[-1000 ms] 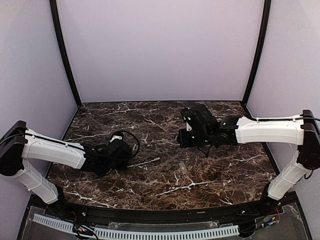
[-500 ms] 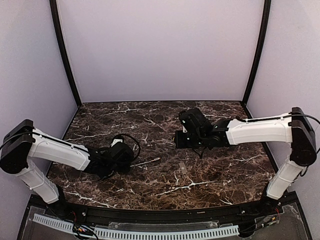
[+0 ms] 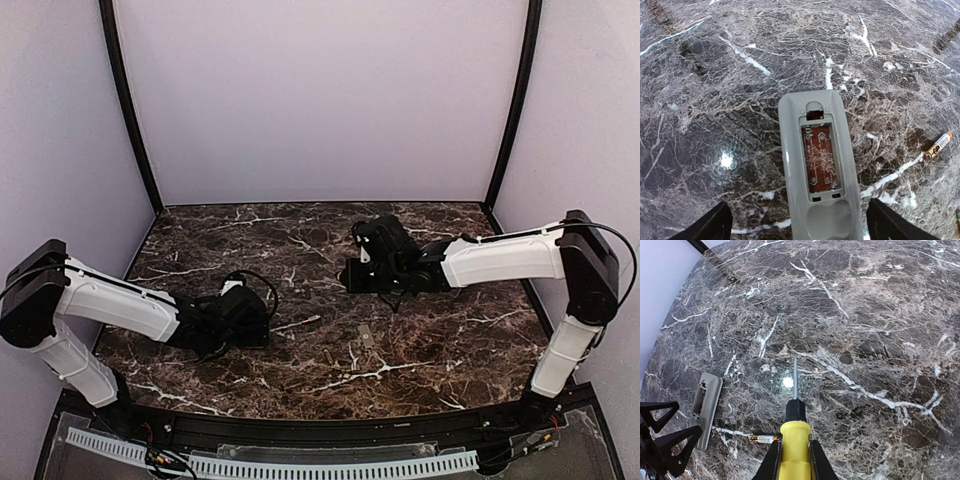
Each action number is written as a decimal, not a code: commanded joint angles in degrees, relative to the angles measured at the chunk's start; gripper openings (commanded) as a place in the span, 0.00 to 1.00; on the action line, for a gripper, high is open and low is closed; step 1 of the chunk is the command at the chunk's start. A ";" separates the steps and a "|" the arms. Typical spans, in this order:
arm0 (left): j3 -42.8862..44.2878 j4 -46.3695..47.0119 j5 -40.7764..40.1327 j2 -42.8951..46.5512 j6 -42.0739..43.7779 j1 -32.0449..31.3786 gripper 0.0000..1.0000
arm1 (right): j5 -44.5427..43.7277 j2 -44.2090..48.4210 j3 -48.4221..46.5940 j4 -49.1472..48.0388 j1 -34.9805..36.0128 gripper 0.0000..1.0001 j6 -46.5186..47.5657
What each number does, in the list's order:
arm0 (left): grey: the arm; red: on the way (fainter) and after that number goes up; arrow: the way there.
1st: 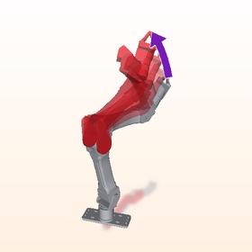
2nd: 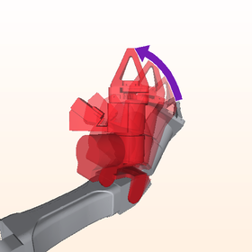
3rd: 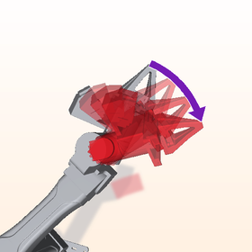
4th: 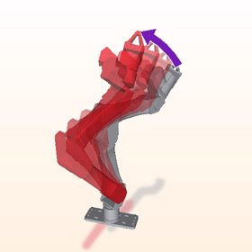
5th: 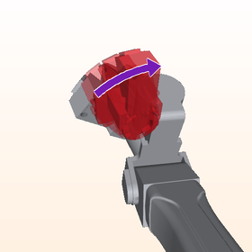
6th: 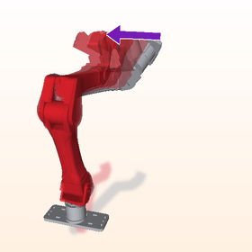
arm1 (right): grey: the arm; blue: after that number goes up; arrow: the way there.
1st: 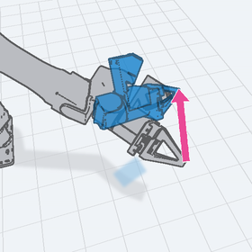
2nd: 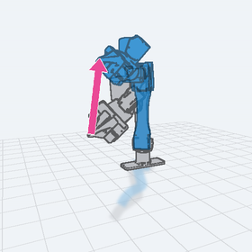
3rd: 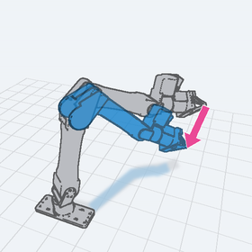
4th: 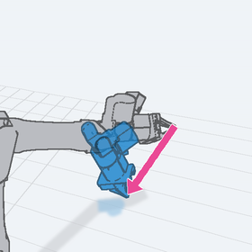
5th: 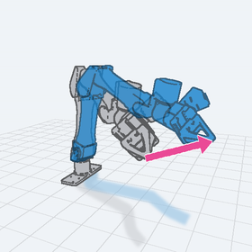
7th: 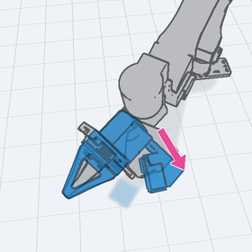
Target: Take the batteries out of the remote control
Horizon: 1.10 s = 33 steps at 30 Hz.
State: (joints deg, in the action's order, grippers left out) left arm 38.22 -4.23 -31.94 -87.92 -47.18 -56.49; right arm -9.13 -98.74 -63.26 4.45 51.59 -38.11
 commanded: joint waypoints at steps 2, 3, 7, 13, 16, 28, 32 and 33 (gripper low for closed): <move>0.48 -6.16 -1.99 5.28 0.36 -0.14 0.95 | 12.92 -2.58 1.39 -12.63 -2.74 0.00 4.82; 0.66 -7.20 -2.38 5.95 0.87 -0.12 0.95 | 15.40 -3.34 1.16 -14.21 -3.19 0.00 5.68; -0.35 -8.29 -4.37 11.93 4.98 -0.07 0.95 | 24.11 -7.29 -1.11 -16.18 -4.94 0.00 8.64; -4.96 -6.15 -4.06 20.55 9.07 -0.04 0.95 | 30.59 -11.90 -2.53 -18.61 -6.85 0.00 9.54; -6.90 -6.06 -4.81 23.87 9.60 -0.10 0.95 | 32.41 -14.80 -4.06 -18.46 -7.60 0.00 9.10; -10.82 -3.40 -5.08 29.42 10.76 0.11 0.94 | 29.94 -19.49 -5.77 -15.36 -7.90 0.10 7.09; -10.28 -3.42 -4.86 28.37 10.92 0.18 0.94 | 29.32 -19.76 -6.16 -14.10 -7.91 0.16 7.14; -10.12 -3.46 -4.74 28.22 11.02 0.16 0.94 | 29.00 -19.70 -6.17 -13.74 -7.91 0.18 7.24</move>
State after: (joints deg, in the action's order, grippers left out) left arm 28.34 -8.14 -36.42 -59.16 -37.04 -56.47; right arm 21.56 -117.19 -68.34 -10.90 44.12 -30.61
